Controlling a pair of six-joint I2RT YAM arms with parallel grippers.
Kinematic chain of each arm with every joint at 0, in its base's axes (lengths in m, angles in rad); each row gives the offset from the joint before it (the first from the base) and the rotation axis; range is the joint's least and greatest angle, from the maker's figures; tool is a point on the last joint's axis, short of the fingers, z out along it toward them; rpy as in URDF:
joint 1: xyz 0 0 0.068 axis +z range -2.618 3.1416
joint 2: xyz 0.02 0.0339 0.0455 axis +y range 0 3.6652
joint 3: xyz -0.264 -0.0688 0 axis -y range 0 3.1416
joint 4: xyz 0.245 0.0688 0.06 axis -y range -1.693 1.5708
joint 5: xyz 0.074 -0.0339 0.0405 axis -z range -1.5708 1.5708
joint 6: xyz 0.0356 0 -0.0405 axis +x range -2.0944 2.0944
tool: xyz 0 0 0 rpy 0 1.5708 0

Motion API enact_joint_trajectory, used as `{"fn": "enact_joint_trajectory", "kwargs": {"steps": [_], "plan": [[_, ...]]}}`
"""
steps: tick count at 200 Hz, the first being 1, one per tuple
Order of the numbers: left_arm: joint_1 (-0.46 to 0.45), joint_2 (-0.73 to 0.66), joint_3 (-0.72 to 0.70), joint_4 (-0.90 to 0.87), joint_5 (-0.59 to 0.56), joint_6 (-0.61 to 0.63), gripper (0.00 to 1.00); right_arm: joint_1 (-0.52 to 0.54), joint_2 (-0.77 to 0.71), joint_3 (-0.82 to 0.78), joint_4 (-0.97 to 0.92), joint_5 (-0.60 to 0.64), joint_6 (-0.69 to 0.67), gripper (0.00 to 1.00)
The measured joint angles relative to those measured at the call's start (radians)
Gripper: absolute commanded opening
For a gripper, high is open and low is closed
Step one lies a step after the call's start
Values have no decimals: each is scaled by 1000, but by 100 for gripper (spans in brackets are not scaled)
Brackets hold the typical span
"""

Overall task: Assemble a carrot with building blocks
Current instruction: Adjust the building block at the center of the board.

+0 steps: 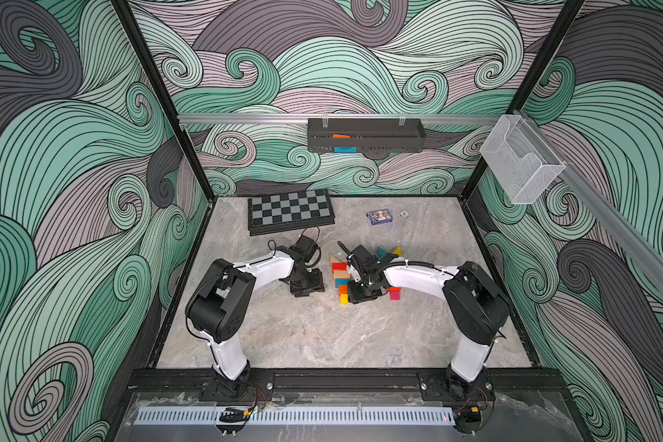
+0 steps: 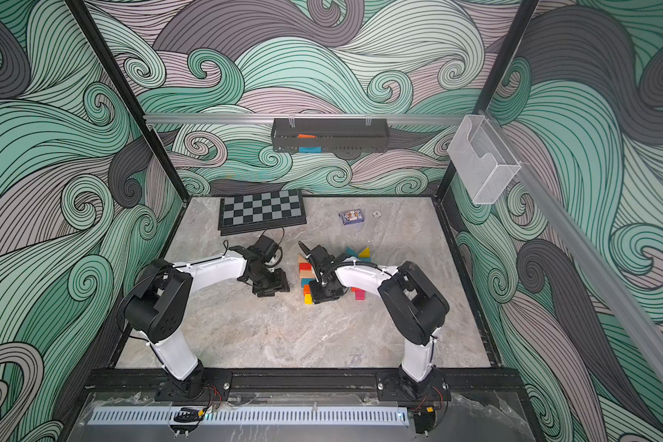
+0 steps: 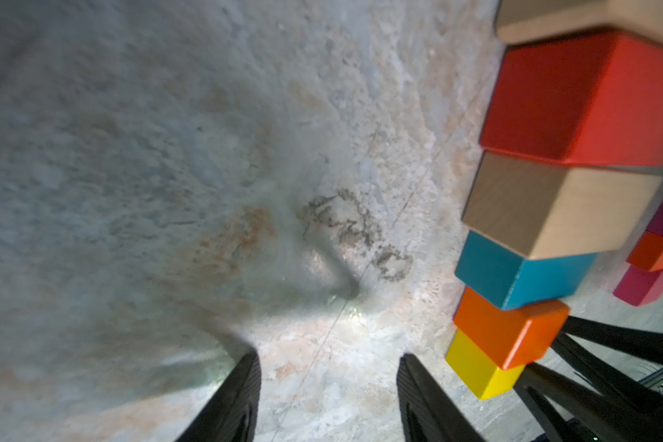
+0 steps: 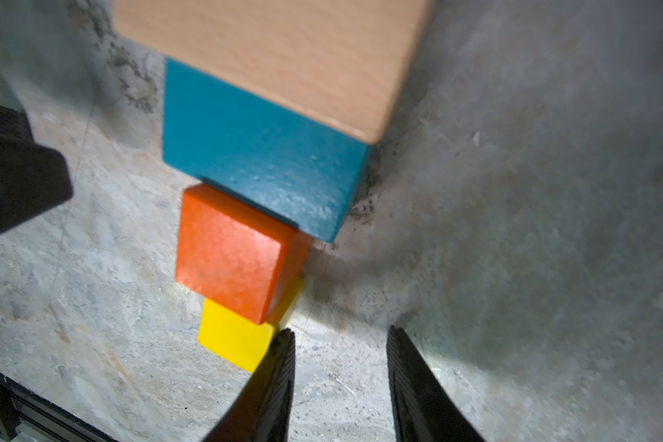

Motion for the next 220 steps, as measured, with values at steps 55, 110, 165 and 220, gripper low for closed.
{"fn": "enact_joint_trajectory", "kwargs": {"steps": [55, 110, 165, 220], "plan": [[0, 0, 0, 0, 0, 0, 59, 5, 6, 5, 3, 0, 0, 42], [-2, 0, 0, 0, 0, 0, 59, 6, 13, 17, 2, 12, 0, 43], [-1, -23, 19, -31, -5, 8, 61, 5, -40, 54, -66, 47, -17, 51], [19, -75, 195, -94, -5, 31, 65, -75, -119, 223, -145, 53, -76, 59]]}}
